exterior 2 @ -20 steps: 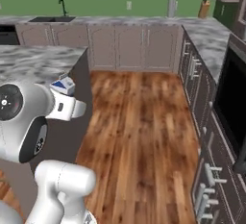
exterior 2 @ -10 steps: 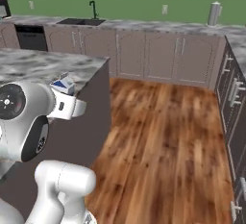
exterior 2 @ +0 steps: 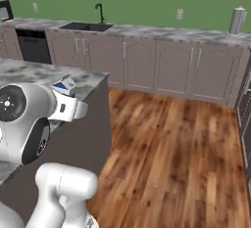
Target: Take a sugar cube from the saucer and place it inside the coffee. Then, grab milk from the fridge and place it next to the coffee on the counter to sweeten the coffee.
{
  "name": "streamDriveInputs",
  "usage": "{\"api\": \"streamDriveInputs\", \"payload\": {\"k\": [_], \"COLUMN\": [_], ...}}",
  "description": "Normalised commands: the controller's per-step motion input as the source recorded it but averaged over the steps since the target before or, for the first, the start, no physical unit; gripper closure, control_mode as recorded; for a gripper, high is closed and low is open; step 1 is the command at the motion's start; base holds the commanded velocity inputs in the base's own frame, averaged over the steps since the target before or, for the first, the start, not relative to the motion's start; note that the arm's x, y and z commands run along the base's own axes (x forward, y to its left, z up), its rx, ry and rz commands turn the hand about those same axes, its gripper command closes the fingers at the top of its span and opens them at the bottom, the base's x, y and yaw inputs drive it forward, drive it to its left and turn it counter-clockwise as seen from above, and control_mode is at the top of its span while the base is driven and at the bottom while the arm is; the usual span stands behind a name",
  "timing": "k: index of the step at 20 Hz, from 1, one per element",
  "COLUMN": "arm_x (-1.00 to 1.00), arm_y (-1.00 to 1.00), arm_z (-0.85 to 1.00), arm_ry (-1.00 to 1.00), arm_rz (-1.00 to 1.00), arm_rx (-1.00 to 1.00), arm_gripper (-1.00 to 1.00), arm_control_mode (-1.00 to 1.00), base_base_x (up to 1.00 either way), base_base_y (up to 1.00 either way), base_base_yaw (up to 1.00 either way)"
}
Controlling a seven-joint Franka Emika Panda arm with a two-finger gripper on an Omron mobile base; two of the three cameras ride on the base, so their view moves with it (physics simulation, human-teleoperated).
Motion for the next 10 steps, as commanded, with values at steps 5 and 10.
{"api": "streamDriveInputs", "payload": {"k": [5, 10], "arm_x": [0.00, 0.00], "arm_y": [0.00, 0.00], "arm_z": [0.00, 0.00], "arm_ry": [0.00, 0.00], "arm_rz": [0.00, 0.00], "arm_rx": [0.00, 0.00], "arm_gripper": [1.00, 1.00], "arm_control_mode": [1.00, 1.00], "base_base_x": [1.00, 1.00], "base_base_y": [-0.16, -0.16], "base_base_yaw": [0.13, 0.14]}}
